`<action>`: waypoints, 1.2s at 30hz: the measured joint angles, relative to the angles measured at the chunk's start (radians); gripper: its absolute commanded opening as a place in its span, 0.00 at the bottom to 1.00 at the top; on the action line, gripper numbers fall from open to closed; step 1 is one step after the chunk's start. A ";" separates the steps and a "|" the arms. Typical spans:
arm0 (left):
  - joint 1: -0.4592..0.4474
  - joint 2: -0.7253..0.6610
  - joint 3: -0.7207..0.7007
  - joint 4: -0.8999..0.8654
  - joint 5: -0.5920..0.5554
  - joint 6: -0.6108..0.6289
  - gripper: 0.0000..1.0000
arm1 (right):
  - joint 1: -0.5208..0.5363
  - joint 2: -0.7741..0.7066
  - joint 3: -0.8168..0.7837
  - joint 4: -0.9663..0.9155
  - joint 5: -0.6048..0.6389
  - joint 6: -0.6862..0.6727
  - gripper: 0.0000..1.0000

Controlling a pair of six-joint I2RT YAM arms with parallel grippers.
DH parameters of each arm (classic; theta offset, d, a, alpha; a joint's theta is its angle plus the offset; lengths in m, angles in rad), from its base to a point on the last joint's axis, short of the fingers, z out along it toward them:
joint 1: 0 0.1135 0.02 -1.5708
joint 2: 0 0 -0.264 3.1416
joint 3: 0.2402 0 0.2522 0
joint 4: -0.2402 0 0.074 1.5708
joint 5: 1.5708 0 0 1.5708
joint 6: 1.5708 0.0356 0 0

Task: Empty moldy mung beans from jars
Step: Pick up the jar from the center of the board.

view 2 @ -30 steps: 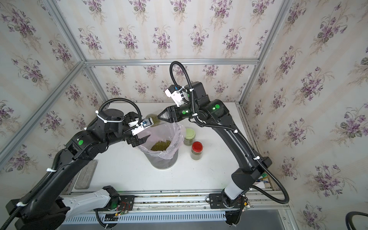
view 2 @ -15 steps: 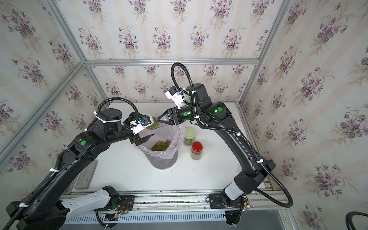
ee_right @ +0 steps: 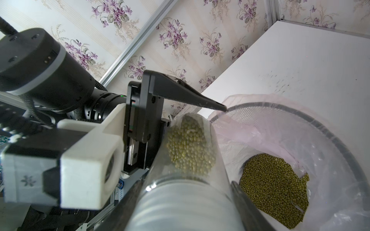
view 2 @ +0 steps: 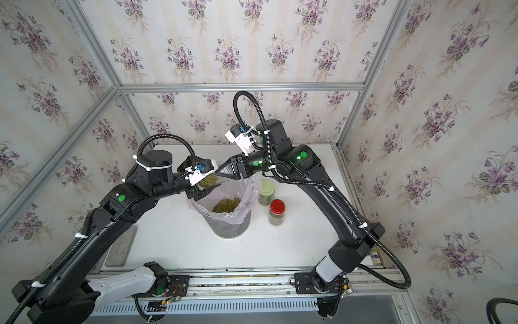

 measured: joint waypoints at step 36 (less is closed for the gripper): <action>0.000 -0.001 -0.020 -0.001 0.029 -0.003 0.66 | 0.005 0.028 -0.013 0.033 -0.003 0.023 0.58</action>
